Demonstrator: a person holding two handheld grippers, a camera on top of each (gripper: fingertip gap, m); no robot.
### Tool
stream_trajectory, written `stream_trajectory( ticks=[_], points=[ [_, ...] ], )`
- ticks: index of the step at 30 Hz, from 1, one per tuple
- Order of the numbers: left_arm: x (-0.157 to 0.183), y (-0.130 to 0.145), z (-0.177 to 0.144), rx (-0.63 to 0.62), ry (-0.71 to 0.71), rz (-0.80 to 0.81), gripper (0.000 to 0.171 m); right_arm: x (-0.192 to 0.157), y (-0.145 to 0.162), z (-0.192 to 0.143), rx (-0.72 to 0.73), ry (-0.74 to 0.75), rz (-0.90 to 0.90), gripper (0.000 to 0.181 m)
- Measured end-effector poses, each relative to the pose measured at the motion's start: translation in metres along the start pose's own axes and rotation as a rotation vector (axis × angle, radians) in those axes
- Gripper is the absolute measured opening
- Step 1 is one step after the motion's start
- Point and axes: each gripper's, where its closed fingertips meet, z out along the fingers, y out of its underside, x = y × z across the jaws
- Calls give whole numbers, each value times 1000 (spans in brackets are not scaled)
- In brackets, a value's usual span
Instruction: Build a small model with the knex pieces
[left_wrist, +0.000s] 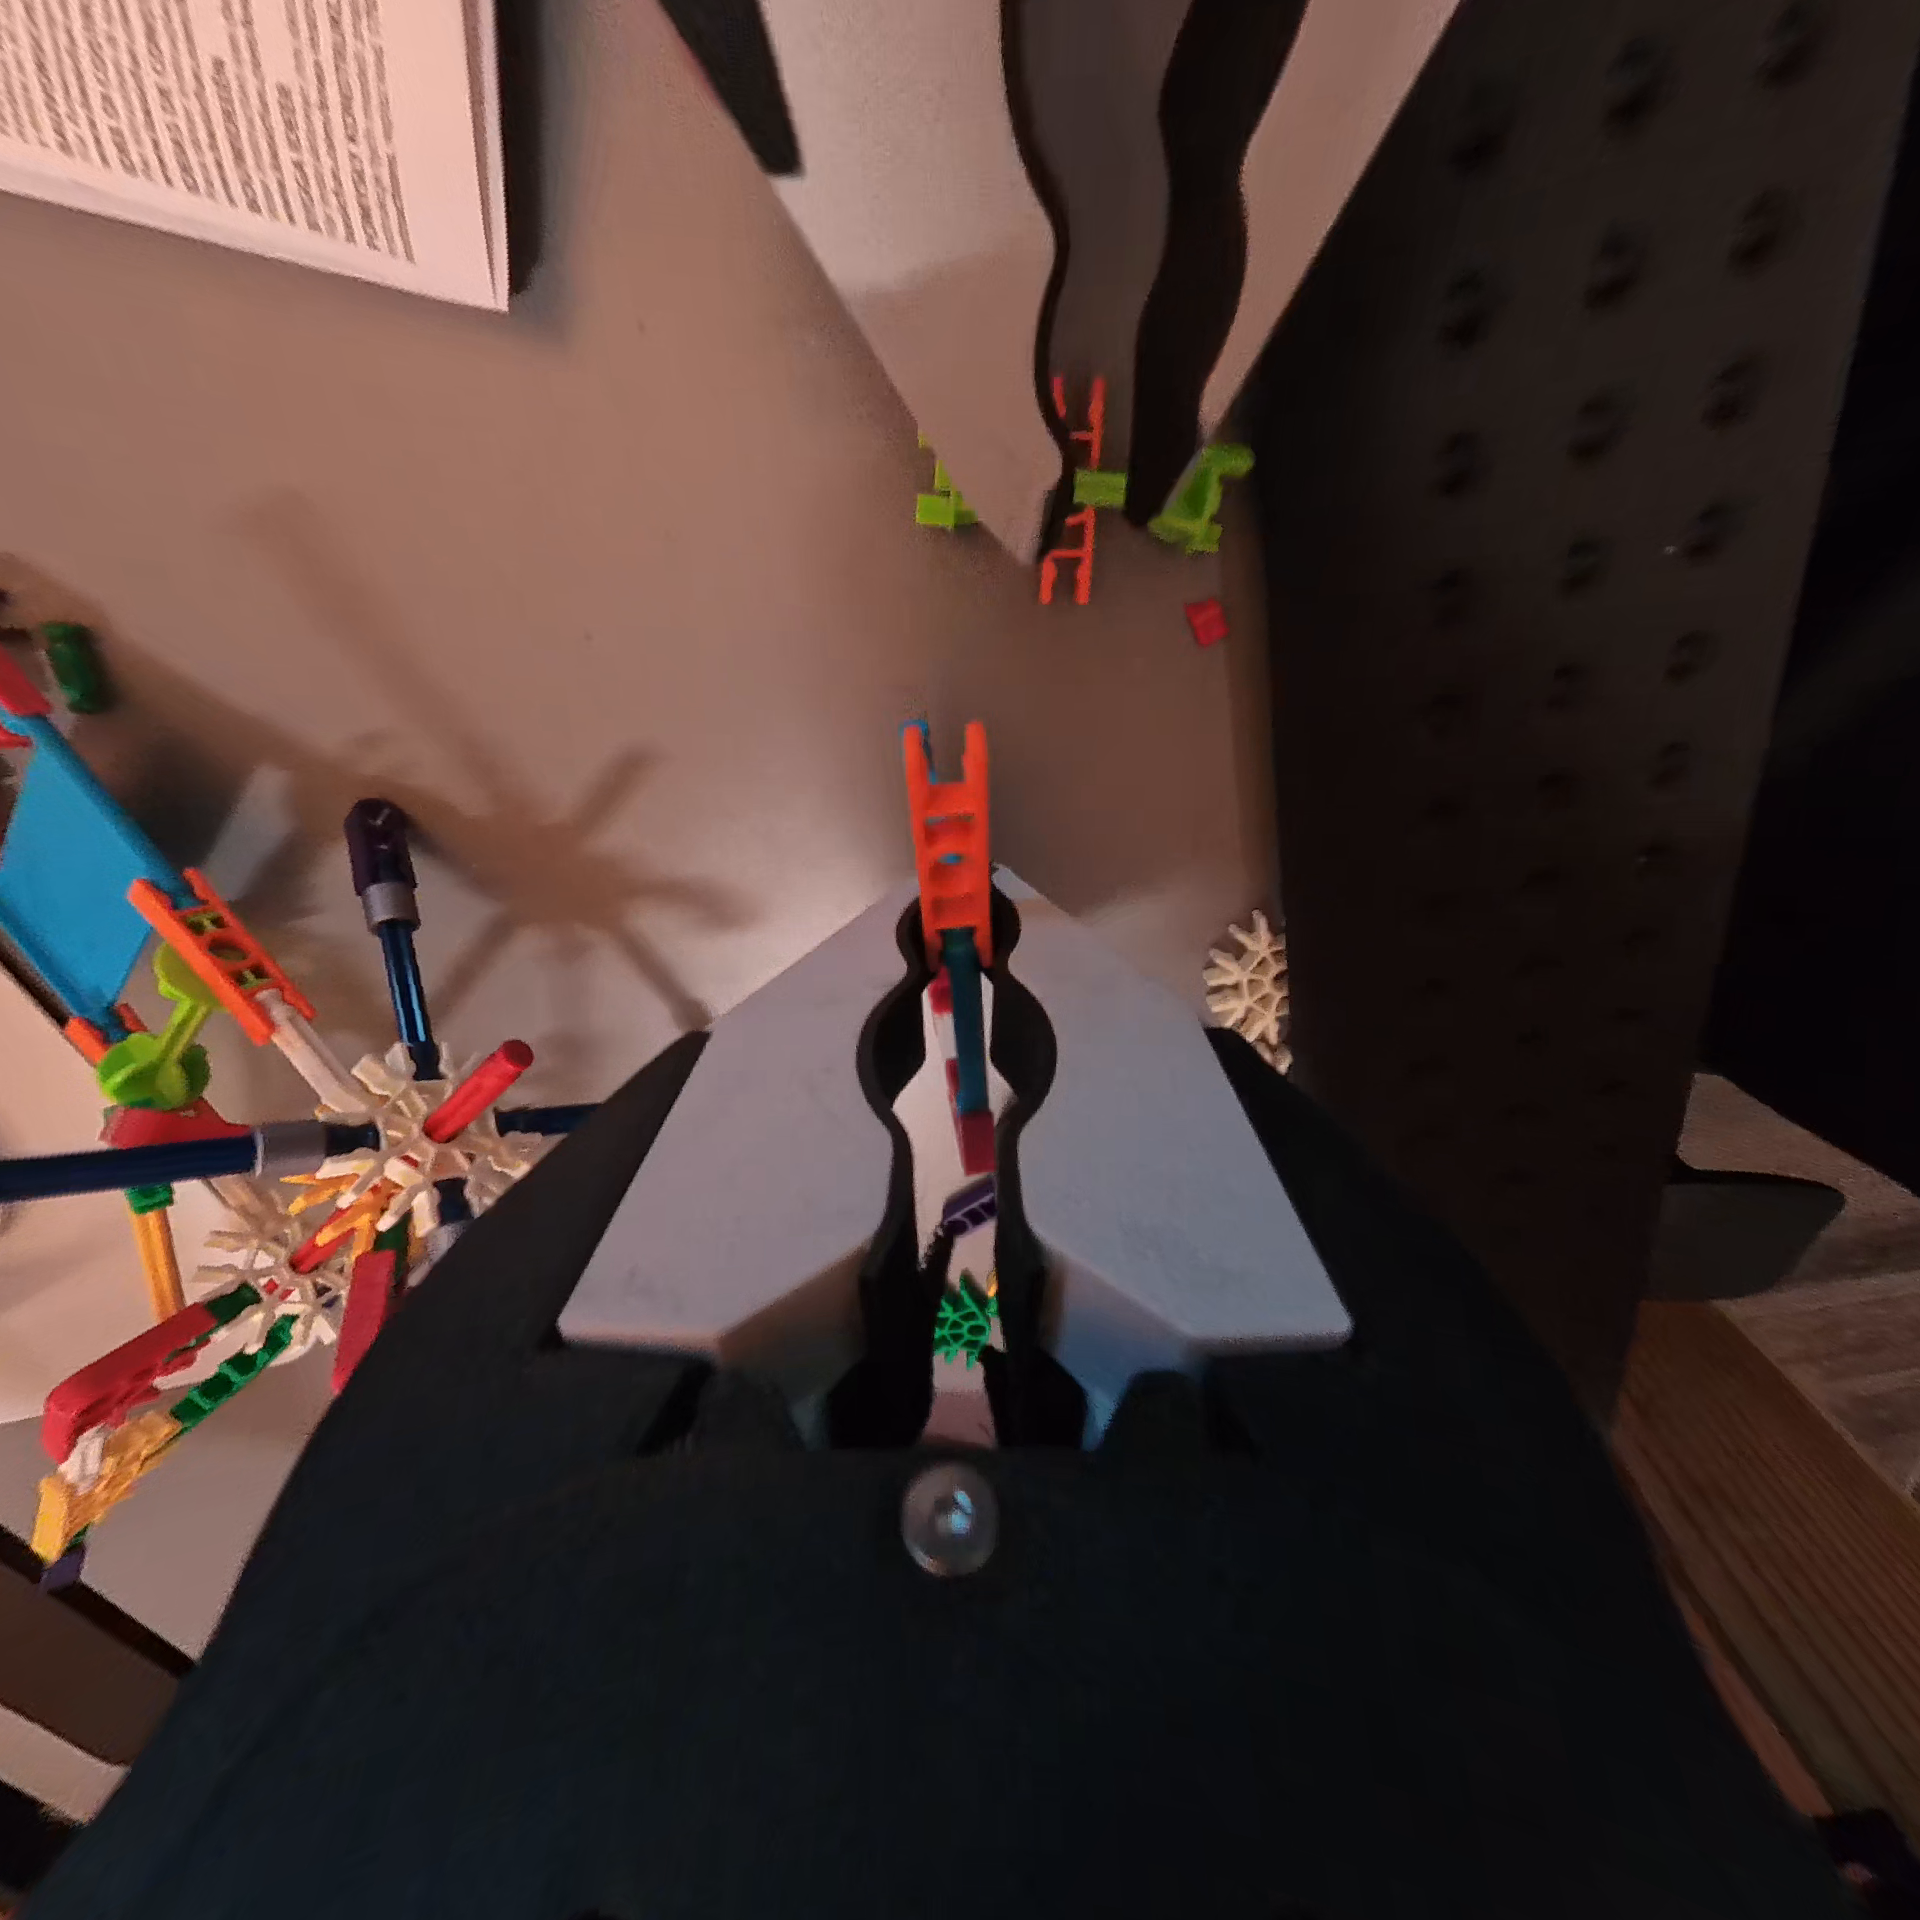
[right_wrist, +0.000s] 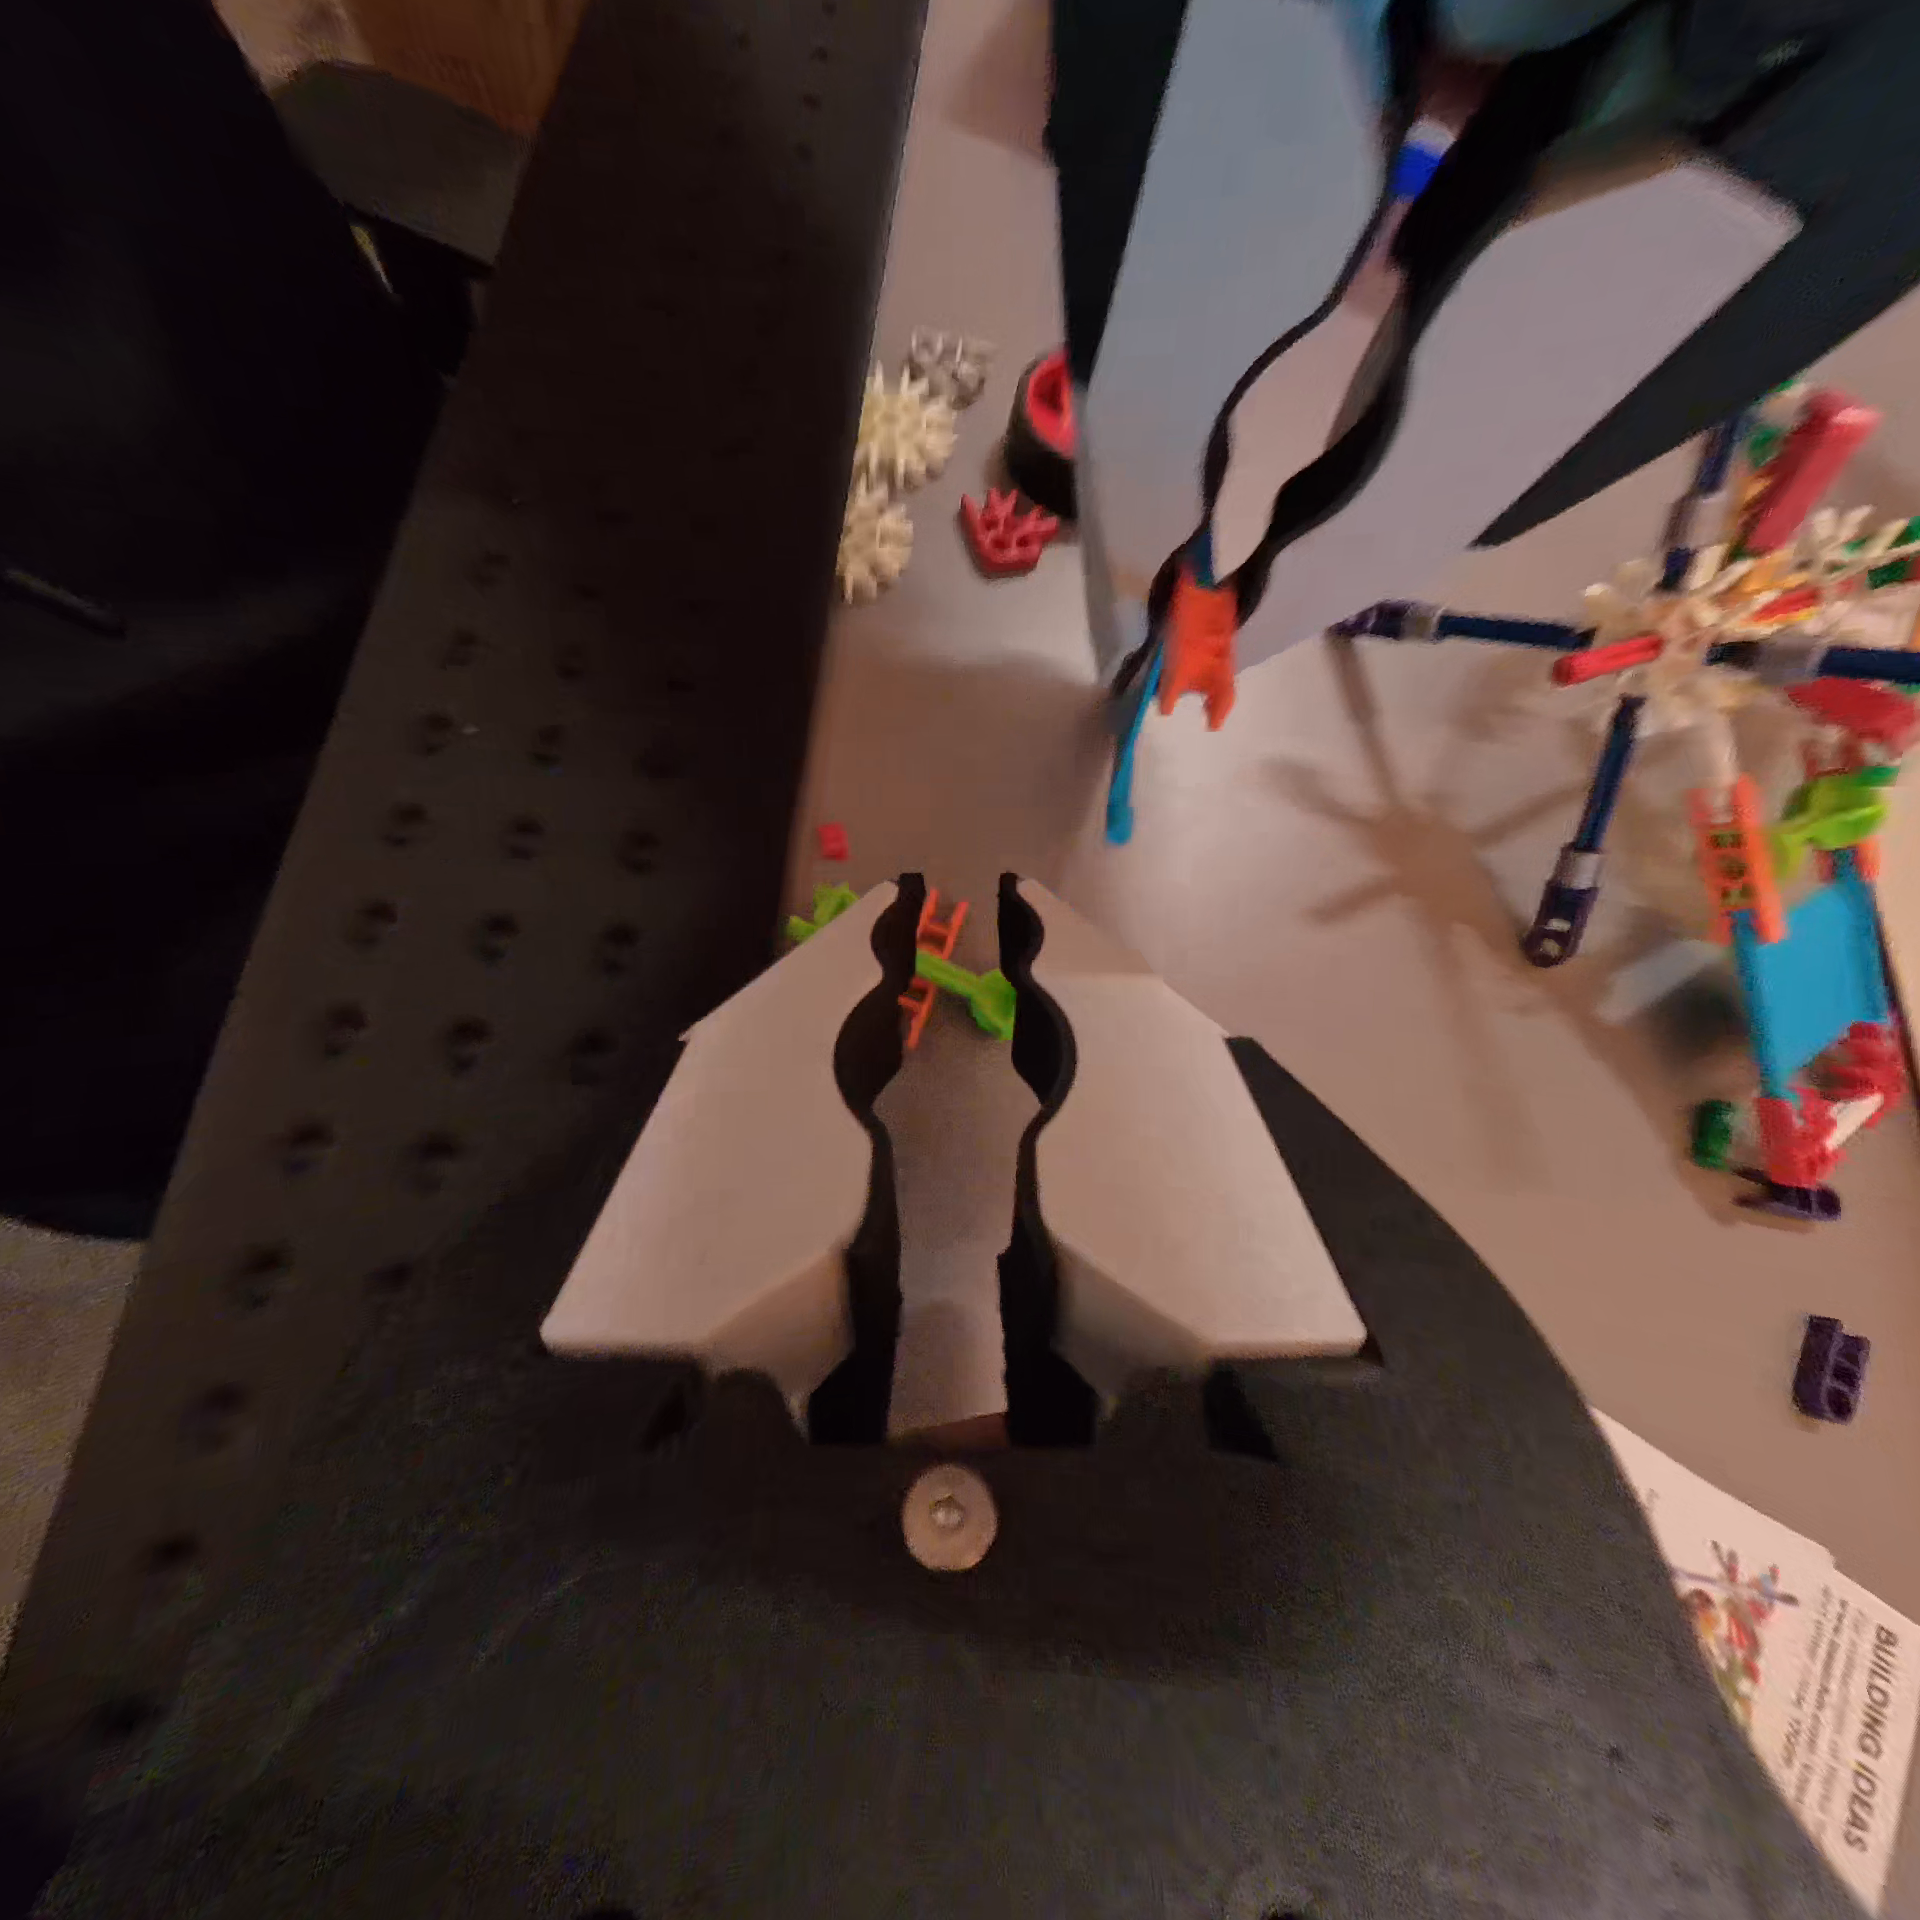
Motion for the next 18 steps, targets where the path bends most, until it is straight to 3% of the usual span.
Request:
stream_trajectory(
  ticks=[6, 12, 18],
  points=[
    [-2, 0, 8, -13, -4, 5, 4, -7, 26, 16, -161, -29, -22, 13],
    [-16, 2, 9, 44, -95, -8, 16, 1, 19, 7, -95, -2, 8, 14],
    [-21, 15, 2, 79, -158, -33, 18, 20, 23, -2, -75, 80, 55, 16]
  ],
)
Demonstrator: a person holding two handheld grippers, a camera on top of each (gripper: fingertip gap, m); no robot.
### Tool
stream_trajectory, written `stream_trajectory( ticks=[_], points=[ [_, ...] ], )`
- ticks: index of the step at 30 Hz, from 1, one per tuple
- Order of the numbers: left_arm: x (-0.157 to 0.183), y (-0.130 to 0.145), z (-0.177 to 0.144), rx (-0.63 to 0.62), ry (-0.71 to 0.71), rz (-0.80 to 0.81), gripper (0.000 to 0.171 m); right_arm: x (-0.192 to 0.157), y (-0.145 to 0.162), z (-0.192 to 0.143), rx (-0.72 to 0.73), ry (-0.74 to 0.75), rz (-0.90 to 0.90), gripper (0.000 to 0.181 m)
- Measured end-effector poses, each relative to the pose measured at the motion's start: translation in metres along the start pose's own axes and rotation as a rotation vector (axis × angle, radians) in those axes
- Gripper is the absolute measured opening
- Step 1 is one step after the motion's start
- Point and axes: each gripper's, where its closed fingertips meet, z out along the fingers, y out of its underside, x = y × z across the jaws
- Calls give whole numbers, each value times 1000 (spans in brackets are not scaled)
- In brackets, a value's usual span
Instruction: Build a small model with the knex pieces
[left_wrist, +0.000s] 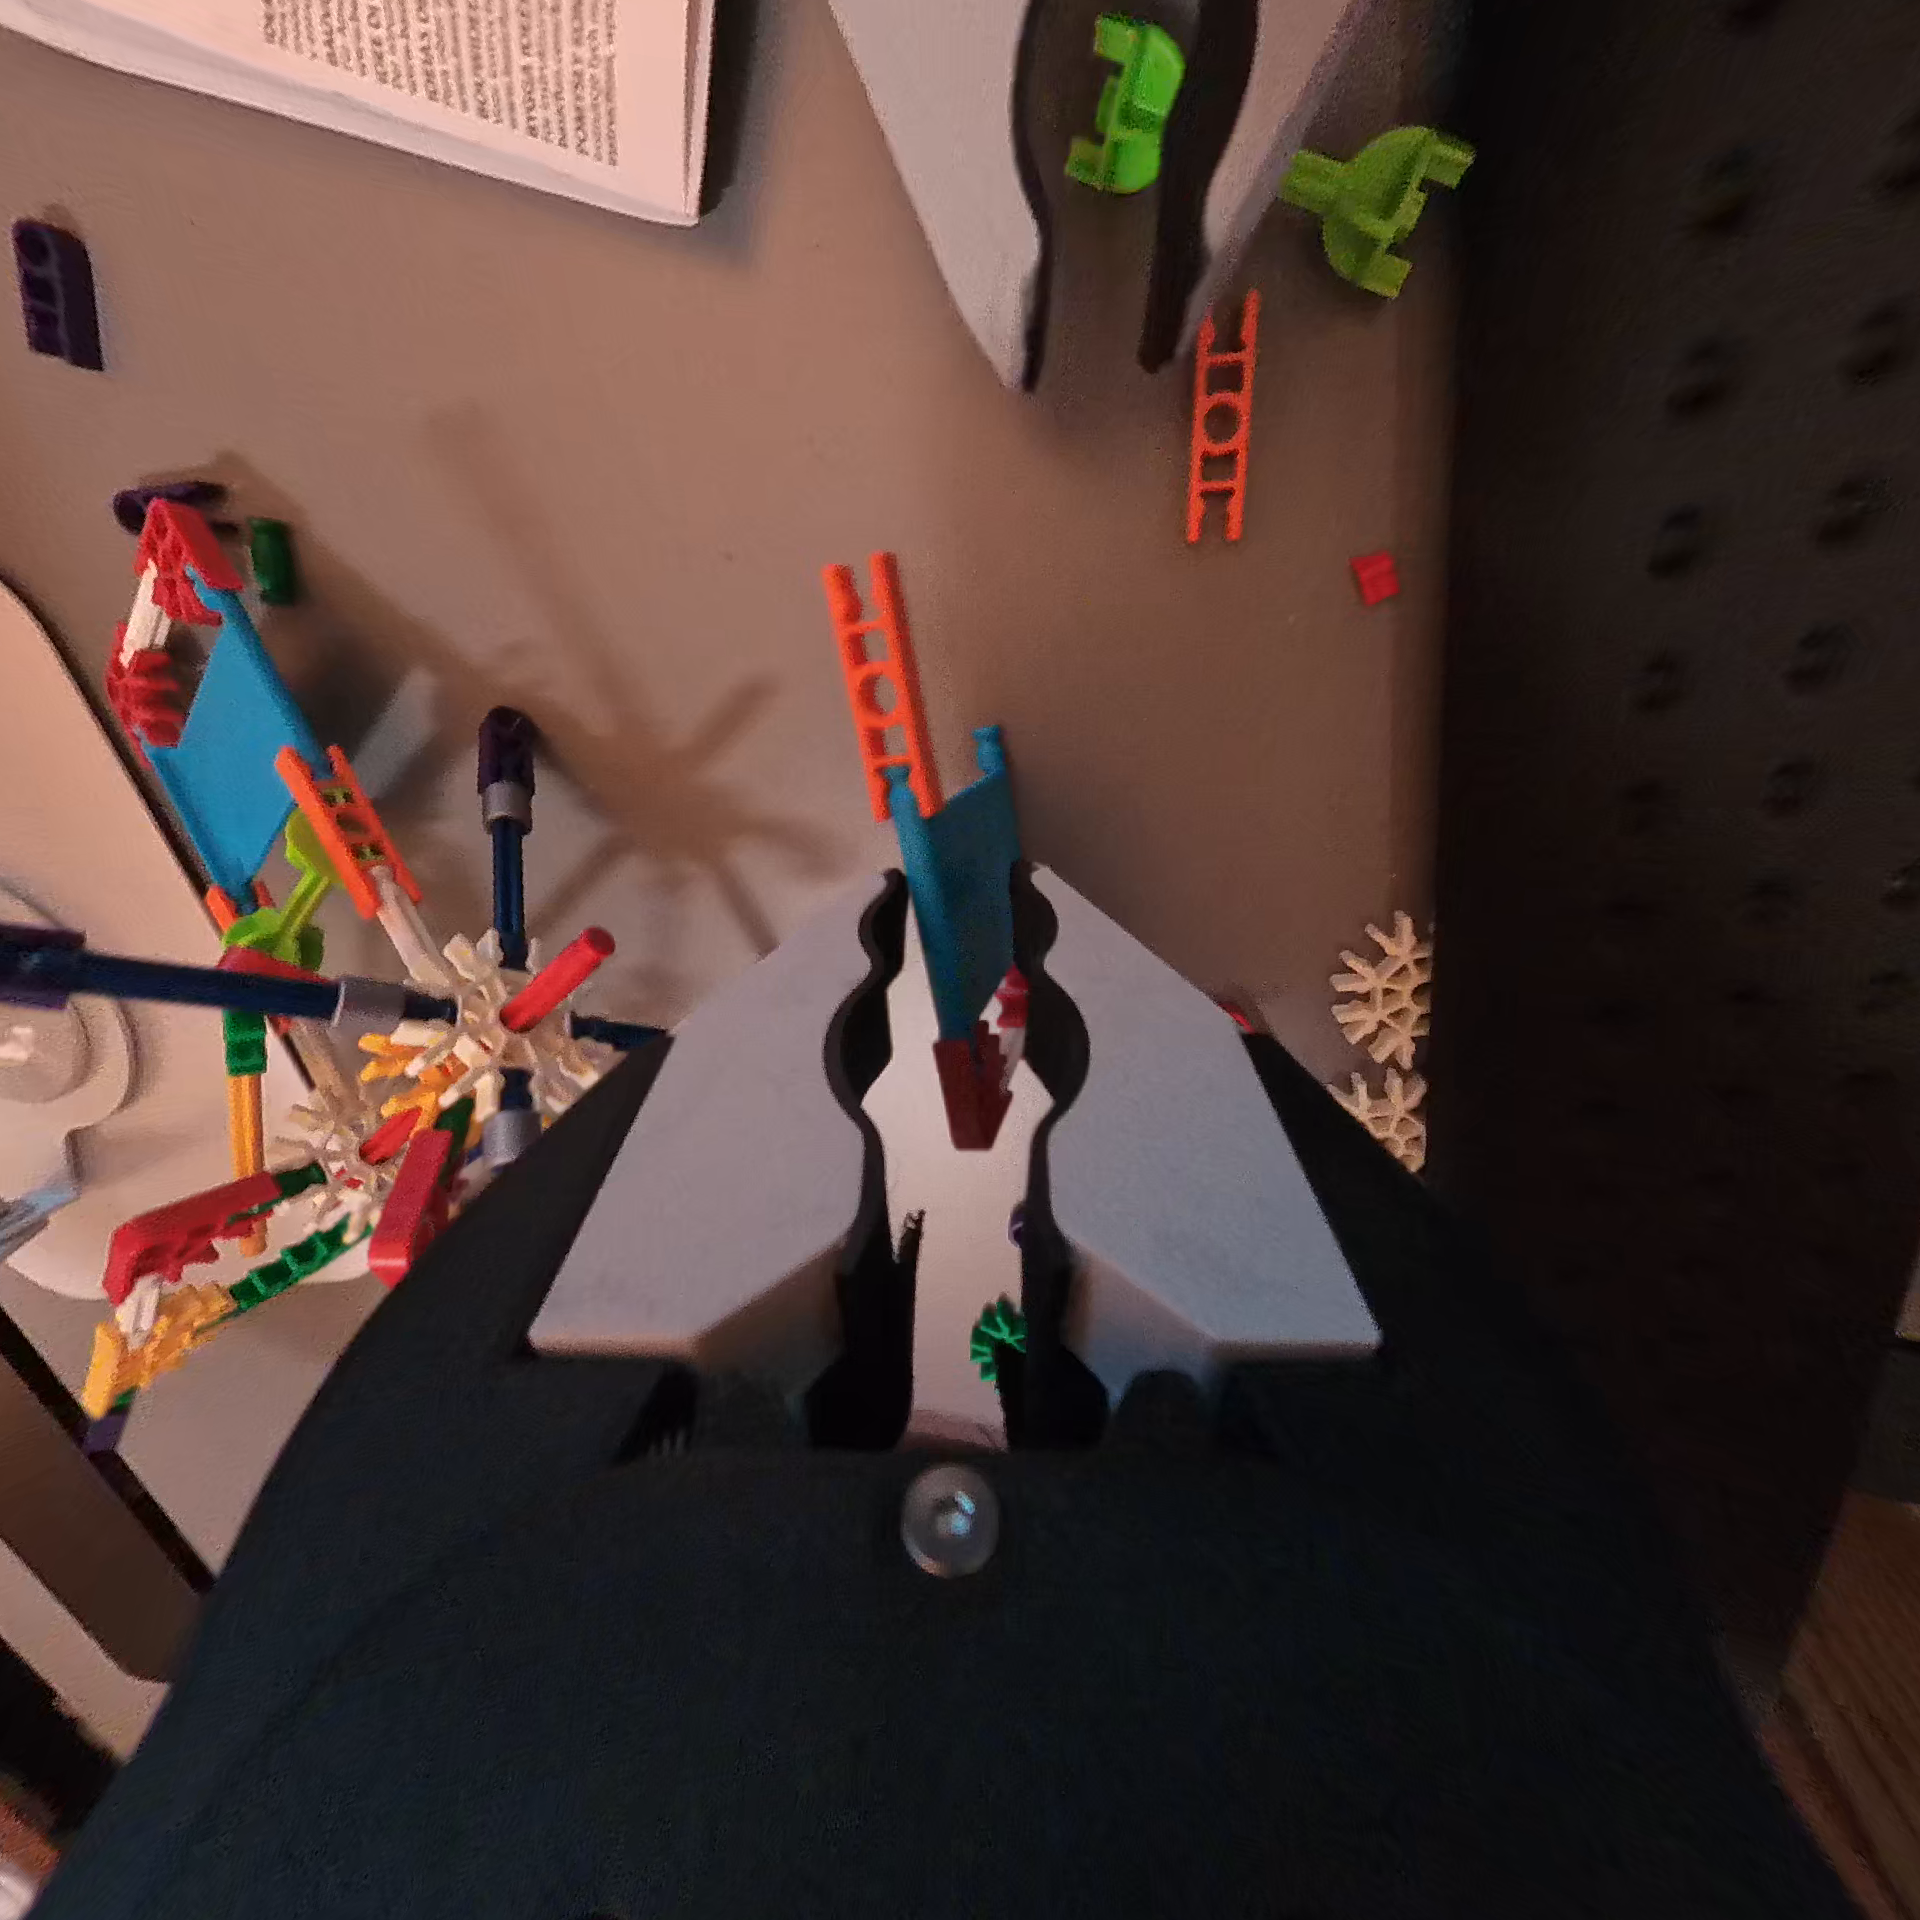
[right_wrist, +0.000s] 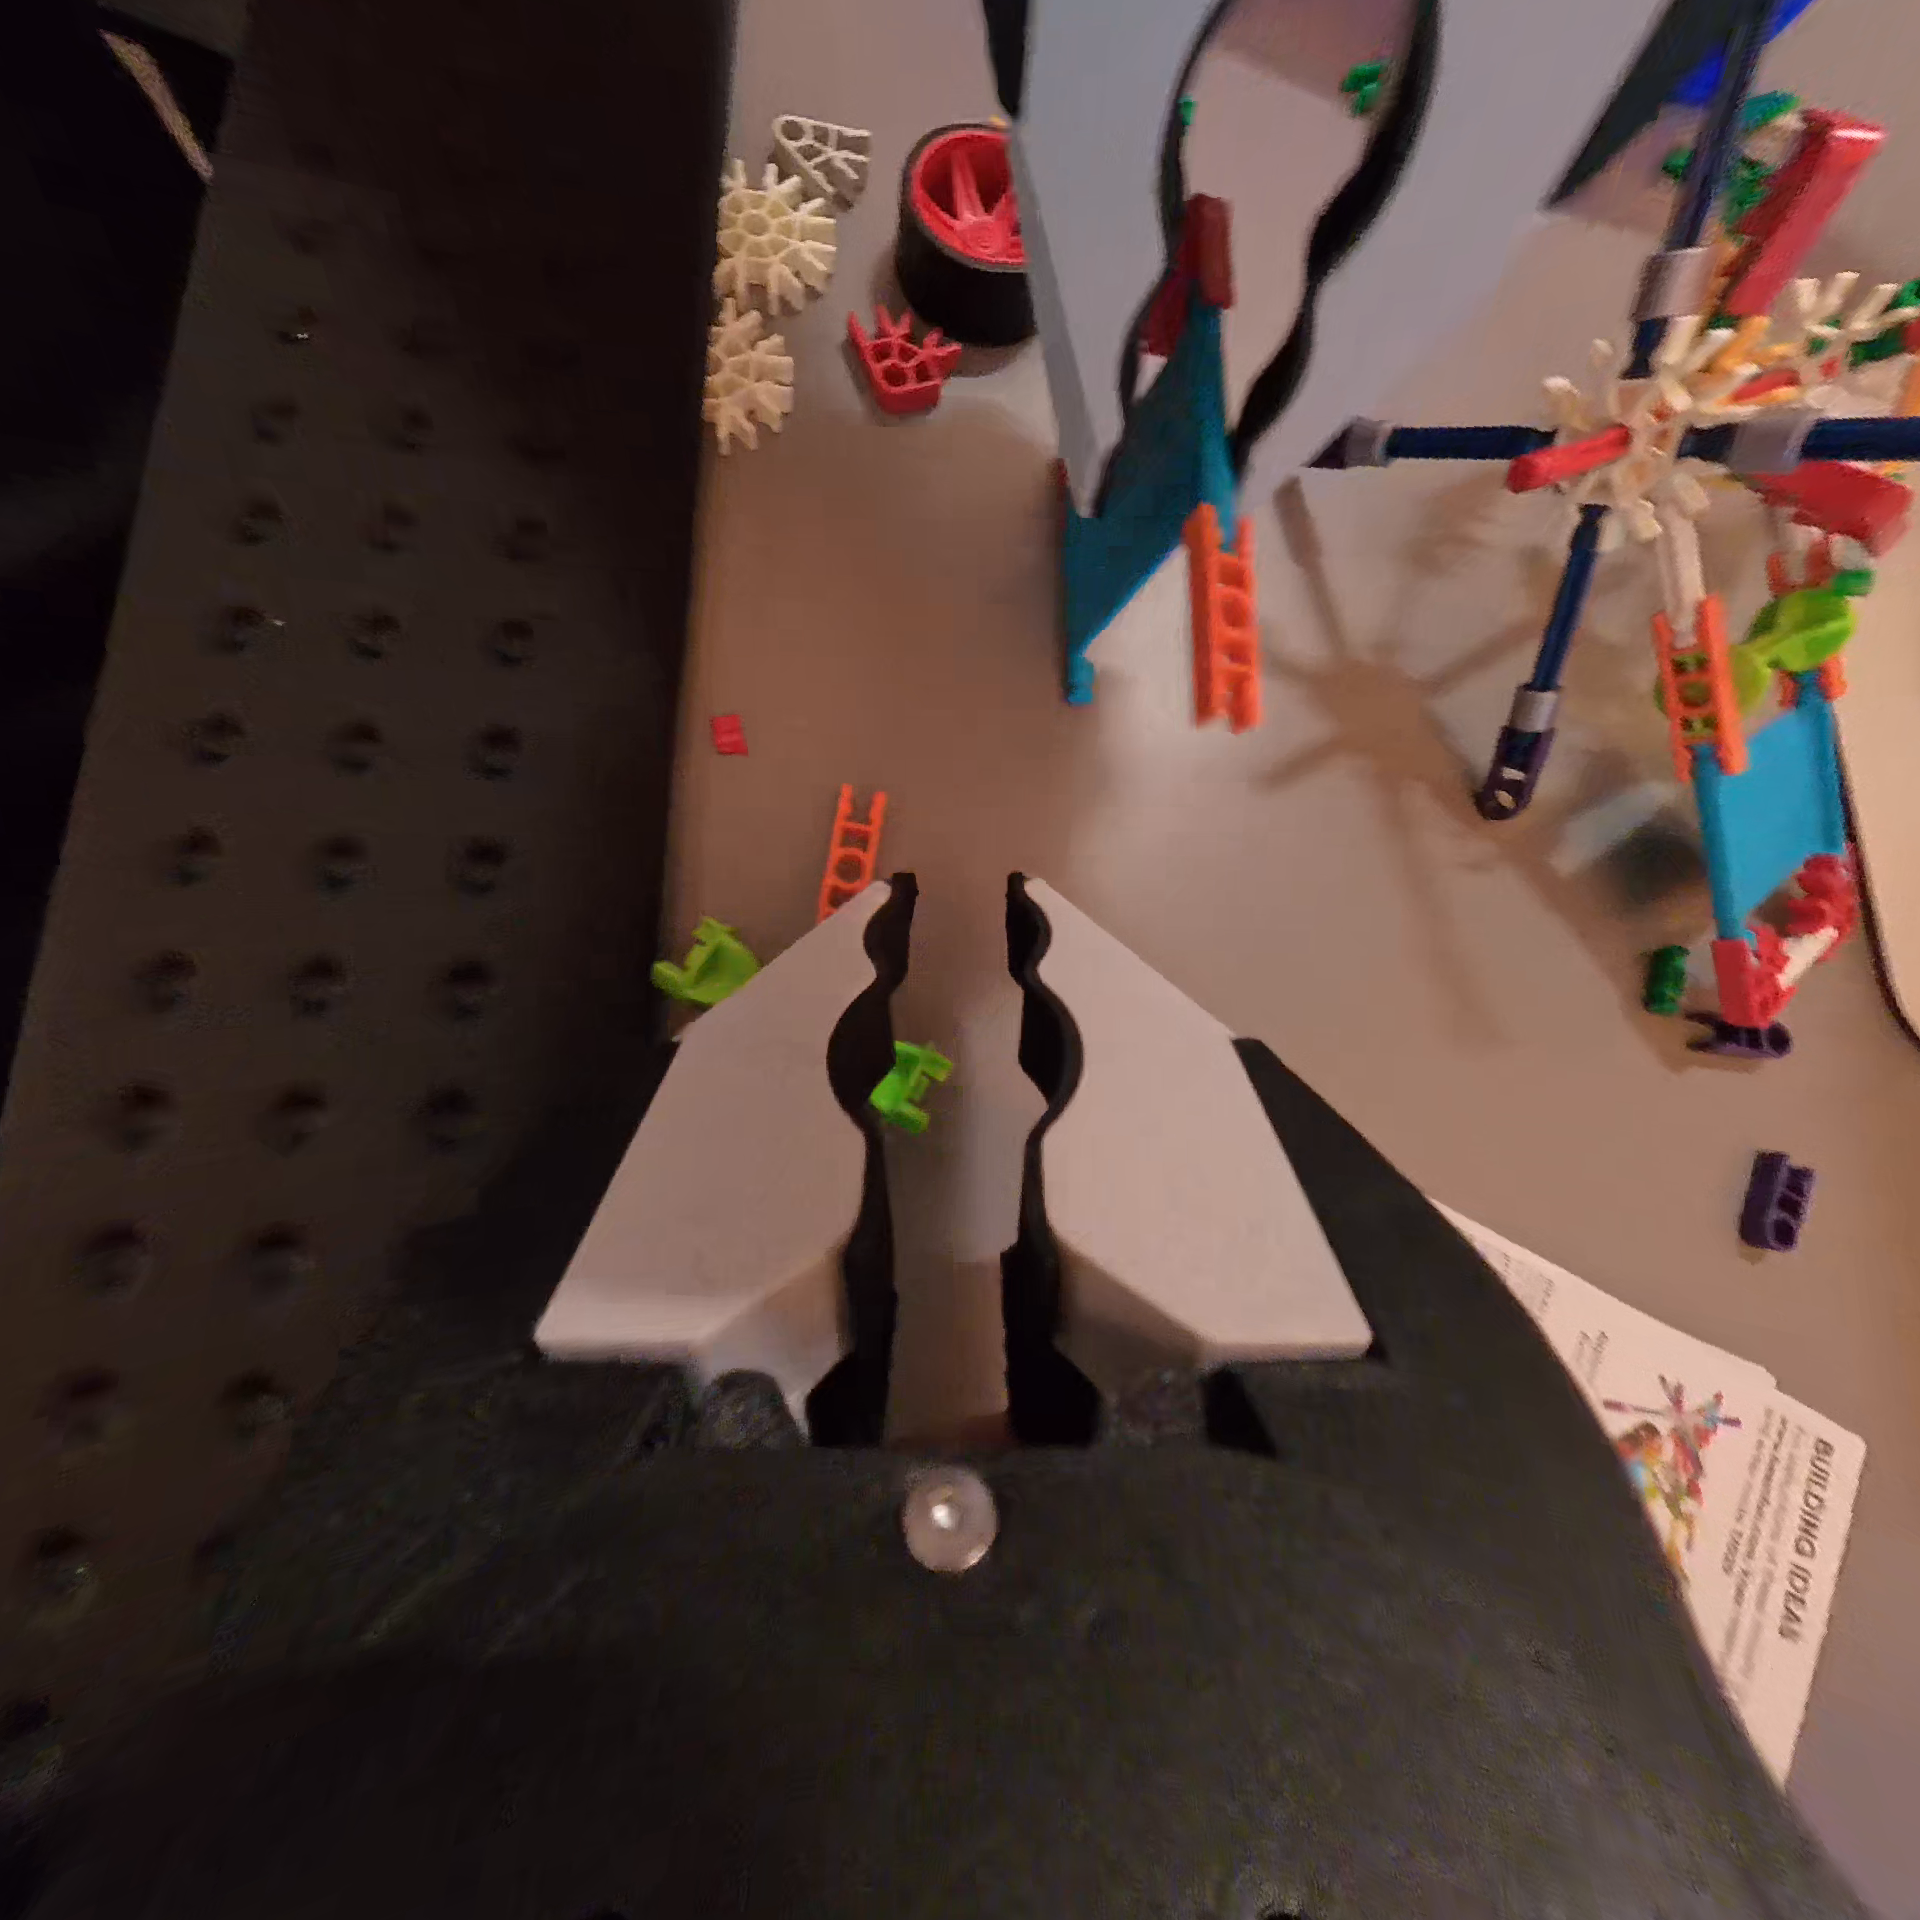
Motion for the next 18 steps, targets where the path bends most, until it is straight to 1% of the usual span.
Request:
stream_trajectory(
  ticks=[3, 6, 9, 13, 18],
  points=[
    [-3, 3, 1, 31, -21, -19, 12, 1, -1, -1, 6, 1, 10, 19],
    [-2, 2, 2, 61, -26, -29, 3, -14, 1, -3, -2, -69, 6, 19],
    [-2, 4, 2, 60, -36, -23, 1, -28, 8, -7, -30, -133, 15, 22],
    [0, 1, 1, 80, -16, -24, 1, -35, 13, -13, -32, -155, 24, 24],
    [2, -3, -1, 91, 0, -25, 1, -36, 28, -5, -117, -155, 29, 21]
  ],
)
